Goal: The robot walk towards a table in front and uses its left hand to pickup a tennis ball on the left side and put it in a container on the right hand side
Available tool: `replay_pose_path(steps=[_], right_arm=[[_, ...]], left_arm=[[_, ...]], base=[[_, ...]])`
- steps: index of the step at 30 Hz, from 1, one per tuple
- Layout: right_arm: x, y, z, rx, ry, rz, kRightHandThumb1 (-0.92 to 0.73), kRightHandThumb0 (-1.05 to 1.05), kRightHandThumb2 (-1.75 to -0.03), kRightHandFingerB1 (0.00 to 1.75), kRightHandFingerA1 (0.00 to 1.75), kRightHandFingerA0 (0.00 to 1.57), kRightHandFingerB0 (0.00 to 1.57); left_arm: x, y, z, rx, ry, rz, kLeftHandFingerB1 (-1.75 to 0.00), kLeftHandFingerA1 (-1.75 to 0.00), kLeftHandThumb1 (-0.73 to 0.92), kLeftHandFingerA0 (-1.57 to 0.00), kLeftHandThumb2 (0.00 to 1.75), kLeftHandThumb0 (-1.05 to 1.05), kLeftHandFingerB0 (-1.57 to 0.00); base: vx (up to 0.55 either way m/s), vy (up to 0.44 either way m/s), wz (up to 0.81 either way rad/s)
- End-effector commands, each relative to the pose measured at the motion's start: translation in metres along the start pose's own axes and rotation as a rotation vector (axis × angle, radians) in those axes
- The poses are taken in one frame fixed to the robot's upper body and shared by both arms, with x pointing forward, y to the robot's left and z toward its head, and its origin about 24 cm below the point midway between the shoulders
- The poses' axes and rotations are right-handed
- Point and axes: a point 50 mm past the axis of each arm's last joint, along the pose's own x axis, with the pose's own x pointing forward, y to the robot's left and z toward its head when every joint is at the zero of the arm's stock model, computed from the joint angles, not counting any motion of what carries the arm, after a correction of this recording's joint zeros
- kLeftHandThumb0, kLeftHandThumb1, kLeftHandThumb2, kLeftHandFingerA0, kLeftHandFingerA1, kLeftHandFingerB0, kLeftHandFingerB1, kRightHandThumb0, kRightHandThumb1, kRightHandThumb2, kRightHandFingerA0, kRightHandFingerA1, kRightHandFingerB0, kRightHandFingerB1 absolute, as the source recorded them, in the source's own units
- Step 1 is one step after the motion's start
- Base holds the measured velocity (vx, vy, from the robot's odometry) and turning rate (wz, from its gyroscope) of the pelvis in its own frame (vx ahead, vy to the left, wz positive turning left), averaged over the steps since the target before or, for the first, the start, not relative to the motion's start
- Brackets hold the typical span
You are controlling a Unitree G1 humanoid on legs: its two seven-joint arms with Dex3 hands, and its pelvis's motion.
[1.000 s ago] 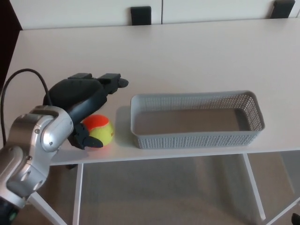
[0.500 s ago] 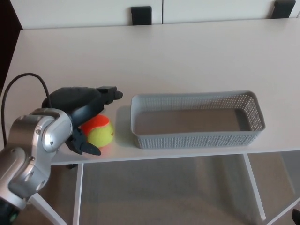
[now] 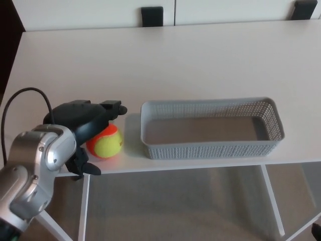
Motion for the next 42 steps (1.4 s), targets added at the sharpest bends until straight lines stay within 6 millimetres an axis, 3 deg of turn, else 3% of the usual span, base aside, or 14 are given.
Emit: replay_pose_path(steps=[1, 2, 7, 16, 17, 18, 19, 20, 23, 30, 31, 35, 36, 42], right_arm=[[0.0, -0.003, 0.002, -0.011, -0.003, -0.009, -0.62, -0.31, -0.58, 0.36, 0.48, 0.04, 0.0], [0.001, -0.003, 0.002, -0.011, -0.004, -0.008, -0.54, -0.36, -0.7, 0.3, 0.47, 0.04, 0.01], [0.007, -0.002, 0.011, 0.009, -0.026, -0.005, -0.63, -0.29, -0.59, 0.34, 0.48, 0.01, 0.0], [0.003, 0.002, 0.023, 0.027, -0.034, 0.007, -0.66, -0.27, -0.59, 0.33, 0.46, 0.02, 0.0], [0.001, 0.003, 0.025, 0.034, -0.032, 0.006, -0.55, -0.32, -0.78, 0.3, 0.44, 0.0, 0.0], [0.002, 0.004, 0.027, 0.04, -0.033, 0.005, -0.58, -0.31, -0.77, 0.29, 0.45, 0.01, 0.01], [0.002, 0.005, 0.029, 0.043, -0.035, 0.005, -0.58, -0.31, -0.77, 0.29, 0.45, 0.01, 0.01], [0.004, 0.005, 0.031, 0.043, -0.04, 0.004, -0.67, -0.26, -0.62, 0.3, 0.43, 0.0, 0.0], [0.006, 0.005, 0.035, 0.045, -0.05, 0.003, -0.57, -0.31, -0.78, 0.28, 0.41, 0.0, 0.0], [0.013, 0.005, 0.045, 0.05, -0.068, -0.002, -0.68, -0.24, -0.6, 0.33, 0.46, 0.0, 0.0], [0.015, 0.004, 0.048, 0.044, -0.076, -0.003, -0.68, -0.24, -0.59, 0.33, 0.49, 0.0, 0.0], [0.017, 0.003, 0.052, 0.035, -0.077, 0.0, -0.66, -0.27, -0.61, 0.31, 0.45, 0.01, 0.0], [0.016, 0.003, 0.05, 0.038, -0.07, 0.0, -0.65, -0.27, -0.62, 0.32, 0.43, 0.01, 0.0], [0.018, 0.003, 0.051, 0.047, -0.069, 0.002, -0.67, -0.28, -0.6, 0.34, 0.45, 0.01, 0.0]], left_arm=[[0.001, -0.001, -0.003, 0.022, 0.036, -0.01, -0.46, -0.48, 0.16, 0.0, 0.76, -0.24, 0.0], [0.001, -0.001, -0.002, 0.026, 0.037, -0.008, -0.28, -0.31, 0.36, -0.19, 0.52, -0.42, -0.14], [0.005, 0.006, -0.001, 0.044, 0.032, 0.005, -0.46, -0.47, 0.18, 0.0, 0.77, -0.25, 0.0], [0.007, 0.007, 0.0, 0.057, 0.005, 0.039, -0.32, -0.39, 0.37, -0.32, 0.6, -0.49, -0.14], [0.008, 0.007, 0.002, 0.056, -0.011, 0.036, -0.3, -0.47, 0.43, -0.76, 0.55, -0.34, -0.23], [0.009, 0.008, 0.003, 0.059, -0.02, 0.037, -0.36, -0.83, 0.38, -0.86, 0.61, -0.33, -0.24], [0.01, 0.009, 0.003, 0.062, -0.024, 0.041, -0.36, -0.83, 0.38, -0.86, 0.61, -0.33, -0.24], [0.012, 0.011, 0.004, 0.065, -0.013, 0.021, -0.35, -1.04, 0.62, -0.79, 0.59, -0.2, -0.44], [0.022, 0.012, 0.009, 0.077, 0.035, -0.091, -0.4, -0.57, 0.58, -0.98, 0.58, -0.16, -0.6], [0.035, 0.009, 0.014, 0.151, 0.062, -0.158, -0.49, -0.63, 0.45, -0.95, 0.54, -0.15, -0.8], [0.036, 0.009, 0.015, 0.159, 0.06, -0.153, -0.58, -1.01, 0.53, -0.85, 0.56, -0.09, -0.79], [0.037, 0.007, 0.015, 0.165, 0.05, -0.153, -0.58, -1.01, 0.51, -0.86, 0.59, -0.13, -0.77], [0.036, 0.003, 0.015, 0.164, 0.041, -0.151, -0.48, -0.78, 0.53, -0.87, 0.55, -0.11, -0.72], [0.035, 0.005, 0.013, 0.16, 0.041, -0.149, -0.55, -0.96, 0.55, -0.86, 0.56, -0.13, -0.75]], base=[[0.0, 0.0, 0.0], [0.0, 0.0, 0.0], [0.0, 0.0, 0.0], [0.0, 0.0, 0.0], [0.0, 0.0, 0.0], [0.0, 0.0, 0.0], [0.0, 0.0, 0.0], [0.0, 0.0, 0.0], [0.0, 0.0, 0.0], [0.0, 0.0, 0.0], [0.0, 0.0, 0.0], [0.0, 0.0, 0.0], [0.0, 0.0, 0.0], [0.0, 0.0, 0.0]])
